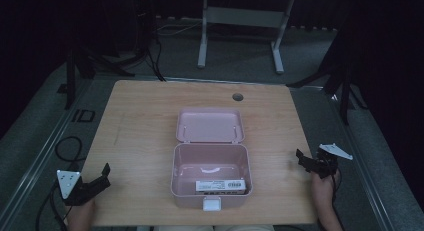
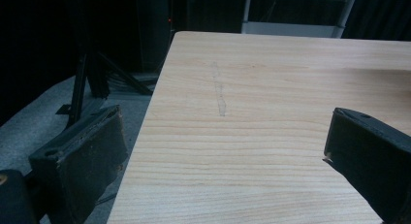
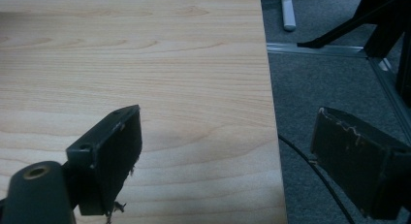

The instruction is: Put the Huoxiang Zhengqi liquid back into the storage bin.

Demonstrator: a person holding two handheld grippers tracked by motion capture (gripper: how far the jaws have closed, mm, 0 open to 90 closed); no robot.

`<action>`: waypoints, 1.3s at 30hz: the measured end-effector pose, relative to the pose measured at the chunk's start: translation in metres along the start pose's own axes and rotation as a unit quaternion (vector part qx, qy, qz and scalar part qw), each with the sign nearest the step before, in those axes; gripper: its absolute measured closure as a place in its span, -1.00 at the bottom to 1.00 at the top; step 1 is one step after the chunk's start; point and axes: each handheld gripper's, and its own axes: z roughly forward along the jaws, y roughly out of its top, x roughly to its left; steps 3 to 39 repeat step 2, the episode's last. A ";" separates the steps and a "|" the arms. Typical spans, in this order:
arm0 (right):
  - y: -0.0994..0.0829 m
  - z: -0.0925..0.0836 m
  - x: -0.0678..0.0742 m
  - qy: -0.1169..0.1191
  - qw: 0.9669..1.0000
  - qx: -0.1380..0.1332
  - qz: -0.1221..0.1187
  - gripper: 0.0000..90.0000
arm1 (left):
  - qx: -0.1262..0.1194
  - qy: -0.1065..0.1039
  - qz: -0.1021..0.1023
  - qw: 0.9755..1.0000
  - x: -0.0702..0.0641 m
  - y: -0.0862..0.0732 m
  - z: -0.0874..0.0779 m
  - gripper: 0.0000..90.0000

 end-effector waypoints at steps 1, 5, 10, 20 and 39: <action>0.000 0.000 0.000 0.001 1.000 0.000 0.000 -0.75 | 0.000 0.000 0.000 1.000 0.000 0.000 0.000 -0.96; 0.000 0.000 0.000 0.001 1.000 0.001 0.002 -0.75 | 0.000 0.000 0.000 1.000 0.000 0.000 0.000 -0.96; 0.000 0.000 0.000 0.001 1.000 0.001 0.002 -0.75 | 0.000 0.000 0.000 1.000 0.000 0.000 0.000 -0.96; 0.000 0.000 0.000 0.001 1.000 0.001 0.002 -0.75 | 0.000 0.000 0.000 1.000 0.000 0.000 0.000 -0.96; 0.000 0.000 0.000 0.001 1.000 0.001 0.002 -0.75 | 0.000 0.000 0.000 1.000 0.000 0.000 0.000 -0.96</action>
